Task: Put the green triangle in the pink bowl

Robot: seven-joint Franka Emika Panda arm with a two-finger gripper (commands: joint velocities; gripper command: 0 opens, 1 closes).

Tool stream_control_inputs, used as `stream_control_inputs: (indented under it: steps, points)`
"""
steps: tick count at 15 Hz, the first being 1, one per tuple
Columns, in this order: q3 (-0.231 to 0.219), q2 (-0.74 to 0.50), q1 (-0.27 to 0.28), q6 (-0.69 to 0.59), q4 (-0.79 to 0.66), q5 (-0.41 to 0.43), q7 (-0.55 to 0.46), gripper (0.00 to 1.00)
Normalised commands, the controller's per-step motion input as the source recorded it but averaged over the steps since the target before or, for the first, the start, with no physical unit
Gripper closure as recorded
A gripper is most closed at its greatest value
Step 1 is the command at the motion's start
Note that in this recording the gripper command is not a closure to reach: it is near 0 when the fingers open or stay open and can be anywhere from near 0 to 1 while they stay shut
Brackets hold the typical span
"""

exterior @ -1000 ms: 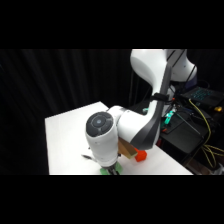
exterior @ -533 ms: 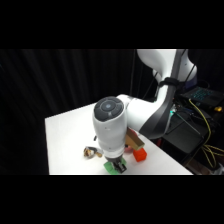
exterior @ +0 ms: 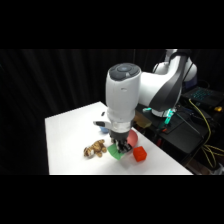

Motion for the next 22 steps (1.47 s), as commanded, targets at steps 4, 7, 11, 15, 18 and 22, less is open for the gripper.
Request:
stream_control_inputs:
  steps: [4,7,11,15,18,22]
  points:
    - [0.004,-0.46,-0.211,0.2,-0.45,-0.104,0.03,1.0]
    - [-0.007,-0.37,-0.201,0.2,-0.37,-0.088,0.03,1.0]
    - [0.015,-0.28,-0.132,0.17,-0.3,-0.062,0.05,1.0]
    - [0.042,-0.29,-0.045,0.16,-0.33,-0.119,0.14,1.0]
    - [0.057,-0.34,-0.019,0.15,-0.37,-0.183,0.18,1.0]
    - [0.064,-0.3,-0.044,0.12,-0.28,-0.148,0.13,1.0]
